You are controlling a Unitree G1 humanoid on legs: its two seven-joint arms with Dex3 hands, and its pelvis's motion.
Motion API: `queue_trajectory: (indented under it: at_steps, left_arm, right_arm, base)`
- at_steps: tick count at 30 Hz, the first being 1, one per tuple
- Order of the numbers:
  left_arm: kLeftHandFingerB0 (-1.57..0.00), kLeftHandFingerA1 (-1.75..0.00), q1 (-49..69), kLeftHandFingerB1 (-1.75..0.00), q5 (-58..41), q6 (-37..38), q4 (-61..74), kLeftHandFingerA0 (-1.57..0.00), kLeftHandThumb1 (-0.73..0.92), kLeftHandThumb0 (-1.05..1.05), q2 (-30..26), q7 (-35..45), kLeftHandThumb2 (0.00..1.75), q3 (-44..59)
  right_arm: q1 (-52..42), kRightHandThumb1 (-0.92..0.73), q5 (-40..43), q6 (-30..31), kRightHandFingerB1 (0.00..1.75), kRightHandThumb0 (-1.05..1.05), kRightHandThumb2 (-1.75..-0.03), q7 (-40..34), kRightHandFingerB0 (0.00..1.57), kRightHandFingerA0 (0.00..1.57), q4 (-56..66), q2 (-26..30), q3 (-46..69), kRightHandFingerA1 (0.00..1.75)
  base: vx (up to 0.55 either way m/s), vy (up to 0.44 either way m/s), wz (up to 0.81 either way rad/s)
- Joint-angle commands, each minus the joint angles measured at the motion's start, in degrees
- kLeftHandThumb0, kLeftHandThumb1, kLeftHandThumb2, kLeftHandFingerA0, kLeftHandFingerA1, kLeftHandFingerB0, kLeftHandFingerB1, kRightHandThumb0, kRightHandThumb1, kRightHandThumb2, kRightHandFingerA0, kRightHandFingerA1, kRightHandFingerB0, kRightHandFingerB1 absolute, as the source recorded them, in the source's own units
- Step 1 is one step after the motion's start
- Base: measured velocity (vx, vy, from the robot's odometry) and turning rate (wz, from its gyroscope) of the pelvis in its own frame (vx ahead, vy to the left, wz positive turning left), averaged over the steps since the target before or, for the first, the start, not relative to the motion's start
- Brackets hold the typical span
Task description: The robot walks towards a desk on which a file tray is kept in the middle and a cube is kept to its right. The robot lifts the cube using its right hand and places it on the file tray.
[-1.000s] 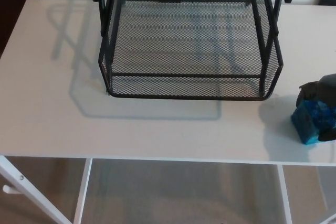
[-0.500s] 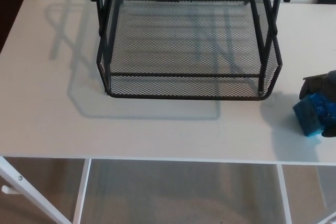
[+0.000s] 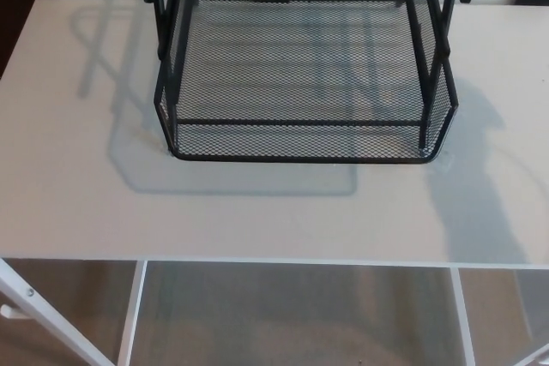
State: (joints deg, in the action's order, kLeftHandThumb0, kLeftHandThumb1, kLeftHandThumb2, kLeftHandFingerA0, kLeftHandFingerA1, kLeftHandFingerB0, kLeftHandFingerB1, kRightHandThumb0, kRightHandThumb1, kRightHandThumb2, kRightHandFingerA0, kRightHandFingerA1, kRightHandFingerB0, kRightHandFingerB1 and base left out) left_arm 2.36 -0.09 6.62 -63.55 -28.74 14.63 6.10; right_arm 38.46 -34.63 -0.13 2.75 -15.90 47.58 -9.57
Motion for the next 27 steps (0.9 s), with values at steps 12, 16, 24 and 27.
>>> queue_trajectory:
  at_steps: [12, 16, 24, 27]
  left_arm:
    - [-0.1, -0.73, 0.8, -0.56, 1.6, 0.1, -0.6, -0.35, 0.92, -0.84, -0.5, -1.1, 0.73, -1.8]
    - [-0.11, -0.74, 0.8, -0.56, 2.0, -0.1, -0.6, -0.38, 0.92, -0.83, 0.1, -1.6, 0.74, -2.2]
    - [-0.1, -0.72, 1.6, -0.55, 1.8, -1.0, 1.4, -0.37, 0.92, -0.79, 0.5, -1.8, 0.73, -2.1]
    - [-0.11, -0.71, 1.2, -0.55, 2.1, -0.3, 0.1, -0.37, 0.92, -0.83, 0.5, -1.9, 0.73, -2.2]
  right_arm:
    - [28.1, -0.63, 2.8, -1.7, 0.98, -0.2, -0.94, -0.8, 0.92, 0.97, -2.4, -20.1, -1.6, 1.52]
    - [26.7, -0.66, -0.9, -1.2, 0.74, -0.24, -0.72, 6.7, 0.9, 0.9, -3.9, -20.8, -8.3, 1.52]
    - [24.1, -0.6, -5.3, -5.8, 0.65, -0.35, -0.58, 15.3, 0.88, 0.85, -10.7, -20.8, -22.1, 1.61]
    - [23.0, -0.6, -5.8, -5.8, 0.61, -0.35, -0.58, 16.6, 0.9, 0.88, -11.9, -21.4, -25.1, 1.5]
  base:
    - [0.0, 0.0, 0.0]
    - [0.0, 0.0, 0.0]
    - [0.0, 0.0, 0.0]
    - [0.0, 0.0, 0.0]
